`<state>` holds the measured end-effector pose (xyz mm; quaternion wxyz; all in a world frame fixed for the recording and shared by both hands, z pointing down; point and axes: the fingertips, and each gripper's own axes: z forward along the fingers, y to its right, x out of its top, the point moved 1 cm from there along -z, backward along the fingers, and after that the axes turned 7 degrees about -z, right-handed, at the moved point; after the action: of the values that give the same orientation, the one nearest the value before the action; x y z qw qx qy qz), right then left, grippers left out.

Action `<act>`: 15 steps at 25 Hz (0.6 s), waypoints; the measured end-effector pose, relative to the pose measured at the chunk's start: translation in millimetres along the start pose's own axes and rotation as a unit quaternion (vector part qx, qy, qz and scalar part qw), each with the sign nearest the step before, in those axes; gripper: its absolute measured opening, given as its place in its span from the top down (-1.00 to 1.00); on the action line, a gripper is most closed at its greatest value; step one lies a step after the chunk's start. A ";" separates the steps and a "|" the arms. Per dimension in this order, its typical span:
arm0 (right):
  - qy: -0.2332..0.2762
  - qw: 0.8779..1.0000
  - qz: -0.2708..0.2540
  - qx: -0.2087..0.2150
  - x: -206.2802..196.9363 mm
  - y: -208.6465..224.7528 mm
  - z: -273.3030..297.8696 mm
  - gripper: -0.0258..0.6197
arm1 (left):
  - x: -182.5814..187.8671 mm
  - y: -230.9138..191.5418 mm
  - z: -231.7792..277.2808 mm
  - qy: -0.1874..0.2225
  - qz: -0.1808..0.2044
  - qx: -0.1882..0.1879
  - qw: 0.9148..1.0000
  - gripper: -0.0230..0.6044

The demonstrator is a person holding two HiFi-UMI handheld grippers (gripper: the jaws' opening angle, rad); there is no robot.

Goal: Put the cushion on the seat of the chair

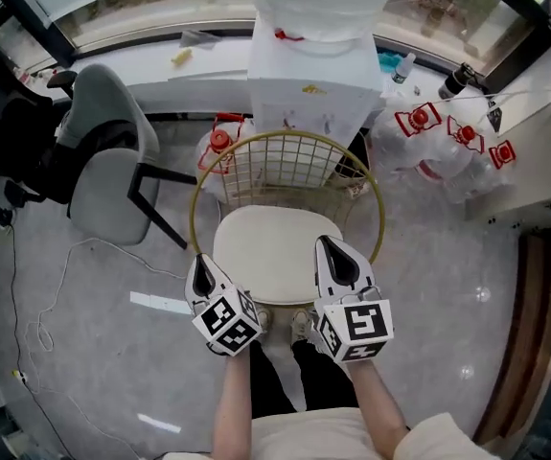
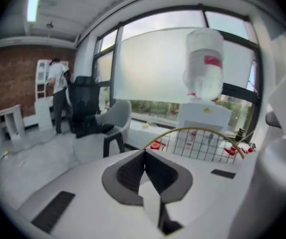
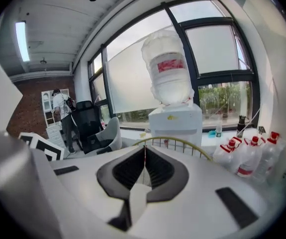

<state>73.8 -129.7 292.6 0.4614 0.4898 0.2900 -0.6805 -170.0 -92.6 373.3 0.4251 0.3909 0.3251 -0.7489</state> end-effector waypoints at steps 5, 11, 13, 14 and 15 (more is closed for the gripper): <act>0.060 0.998 -0.020 -0.023 69.4 4.6 -24.8 0.86 | 122.6 91.8 -70.7 0.155 0.167 -0.103 0.968 0.88; 0.141 0.990 -0.025 -0.009 133.1 -8.2 -84.1 0.86 | 193.8 178.0 -191.1 0.259 0.139 -0.286 0.912 0.88; 0.171 0.984 -0.038 -0.010 150.5 -11.7 -106.3 0.86 | 205.9 190.9 -218.3 0.262 0.112 -0.334 0.899 0.88; 0.187 0.981 -0.044 -0.012 158.8 -12.4 -116.4 0.86 | 213.2 194.9 -228.9 0.270 0.103 -0.346 0.893 0.88; 0.200 0.979 -0.046 -0.015 164.8 -12.5 -126.0 0.86 | 219.3 198.0 -238.4 0.280 0.100 -0.353 0.887 0.88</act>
<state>97.1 -74.7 93.6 0.3699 0.5953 0.4088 -0.5846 7.0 -65.8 38.5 0.4992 0.4389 0.6321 -0.3981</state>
